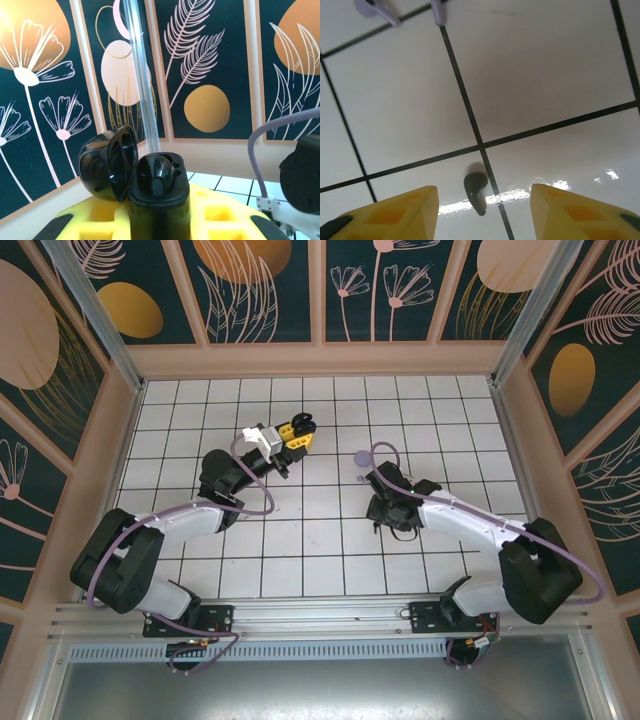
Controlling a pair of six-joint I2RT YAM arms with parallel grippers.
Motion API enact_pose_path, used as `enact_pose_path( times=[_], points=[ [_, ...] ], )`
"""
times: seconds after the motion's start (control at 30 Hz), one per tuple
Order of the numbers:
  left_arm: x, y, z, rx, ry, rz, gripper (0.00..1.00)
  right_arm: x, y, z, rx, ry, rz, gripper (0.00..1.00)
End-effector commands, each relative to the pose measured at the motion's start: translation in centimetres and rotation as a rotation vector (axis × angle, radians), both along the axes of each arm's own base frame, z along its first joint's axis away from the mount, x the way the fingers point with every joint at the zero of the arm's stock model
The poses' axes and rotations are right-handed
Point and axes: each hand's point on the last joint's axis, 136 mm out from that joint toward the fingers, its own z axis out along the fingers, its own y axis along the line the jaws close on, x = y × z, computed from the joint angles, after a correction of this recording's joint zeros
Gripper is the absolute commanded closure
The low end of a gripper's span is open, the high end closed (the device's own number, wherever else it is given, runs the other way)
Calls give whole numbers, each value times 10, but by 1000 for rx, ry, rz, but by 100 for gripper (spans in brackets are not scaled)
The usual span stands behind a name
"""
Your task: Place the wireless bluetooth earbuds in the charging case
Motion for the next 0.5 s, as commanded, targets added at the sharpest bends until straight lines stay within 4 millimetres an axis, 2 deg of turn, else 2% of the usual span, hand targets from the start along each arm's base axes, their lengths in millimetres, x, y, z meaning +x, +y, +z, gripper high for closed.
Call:
enact_pose_path(
  times=[0.0, 0.17, 0.47],
  points=[
    [-8, 2, 11, -29, -30, -14, 100, -2, 7, -11, 5, 23, 8, 51],
    [-8, 1, 12, -29, -31, -18, 100, -1, 12, -23, -12, 45, 19, 54],
    [-8, 0, 11, -26, -30, -25, 100, 0, 15, -31, -18, 58, 36, 61]
  ],
)
